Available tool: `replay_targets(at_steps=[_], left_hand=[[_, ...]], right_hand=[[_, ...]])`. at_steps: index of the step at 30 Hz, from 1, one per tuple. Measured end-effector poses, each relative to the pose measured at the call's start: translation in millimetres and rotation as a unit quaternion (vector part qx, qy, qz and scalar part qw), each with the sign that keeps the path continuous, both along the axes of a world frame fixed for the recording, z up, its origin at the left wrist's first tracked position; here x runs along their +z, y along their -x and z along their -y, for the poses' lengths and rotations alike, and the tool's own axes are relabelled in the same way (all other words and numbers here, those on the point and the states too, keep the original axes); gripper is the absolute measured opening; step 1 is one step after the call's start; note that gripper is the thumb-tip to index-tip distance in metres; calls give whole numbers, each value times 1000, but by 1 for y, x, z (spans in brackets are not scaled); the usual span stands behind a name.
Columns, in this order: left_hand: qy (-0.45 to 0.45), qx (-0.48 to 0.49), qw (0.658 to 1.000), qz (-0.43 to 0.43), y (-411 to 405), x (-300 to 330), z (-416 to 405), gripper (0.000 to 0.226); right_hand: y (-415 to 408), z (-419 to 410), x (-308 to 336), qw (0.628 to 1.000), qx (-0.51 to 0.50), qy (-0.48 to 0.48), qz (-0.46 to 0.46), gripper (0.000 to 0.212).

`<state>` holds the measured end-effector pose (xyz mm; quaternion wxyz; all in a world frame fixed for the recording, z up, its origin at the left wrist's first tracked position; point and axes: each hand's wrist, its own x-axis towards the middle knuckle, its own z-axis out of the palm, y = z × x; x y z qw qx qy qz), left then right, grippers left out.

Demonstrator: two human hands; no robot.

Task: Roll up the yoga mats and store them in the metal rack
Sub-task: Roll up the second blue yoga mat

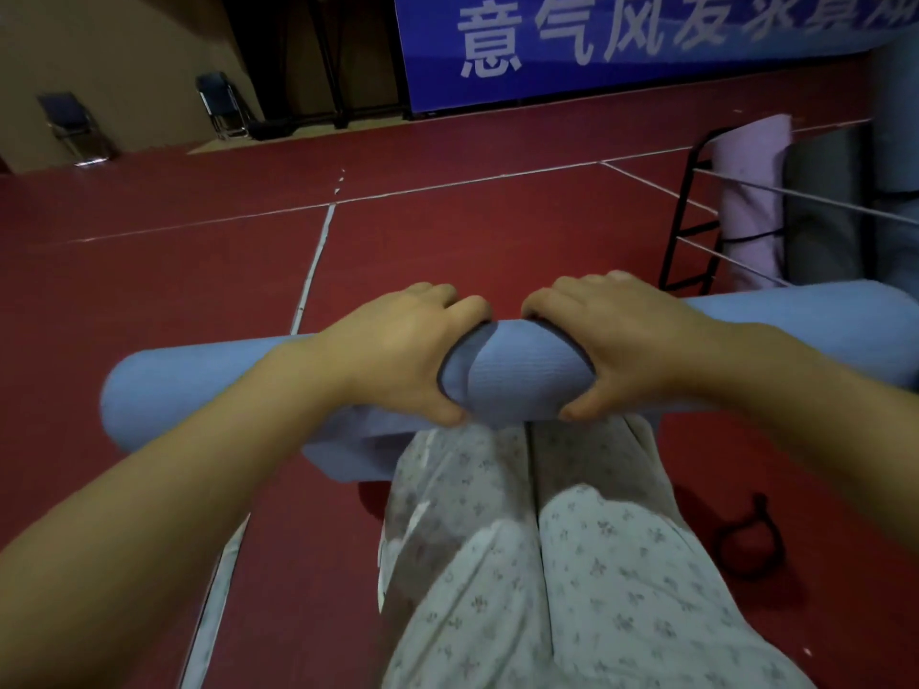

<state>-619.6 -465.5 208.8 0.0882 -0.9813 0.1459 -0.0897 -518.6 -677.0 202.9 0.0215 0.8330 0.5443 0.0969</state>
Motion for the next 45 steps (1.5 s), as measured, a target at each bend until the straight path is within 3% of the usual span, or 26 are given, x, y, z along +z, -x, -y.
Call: replay_targets(at_steps=[7, 11, 16, 19, 21, 24, 29, 35, 38, 42, 45], left_hand=[[37, -14, 997, -61, 48, -51, 24, 73], [164, 35, 977, -134, 40, -58, 13, 87], [279, 67, 937, -200, 23, -49, -3, 98], [231, 57, 960, -144, 21, -40, 0, 83], [149, 40, 984, -89, 27, -35, 10, 72], [14, 58, 997, -49, 35, -37, 27, 73], [35, 80, 995, -49, 28, -49, 32, 74], [83, 78, 990, -80, 12, -45, 21, 71], [95, 74, 987, -104, 2, -36, 20, 70], [121, 71, 977, -163, -13, -21, 15, 68], [135, 73, 966, -208, -25, -12, 8, 68]], right_hand=[[44, 26, -54, 996, 7, 18, -91, 72], [29, 13, -55, 989, 2, 35, -140, 73], [-3, -1, -42, 956, -7, 55, -288, 75], [-17, -5, -38, 936, -25, 68, -345, 73], [-25, -9, -34, 921, -34, 87, -378, 70], [-35, -16, -31, 909, -43, 114, -399, 68], [-53, -24, -33, 871, -54, 133, -470, 71], [-58, -29, -29, 892, -55, 139, -426, 69], [-54, -22, -24, 925, -58, 84, -366, 84], [-38, -8, -23, 967, -15, -16, -254, 74], [-27, -1, -30, 967, 7, -43, -253, 70]])
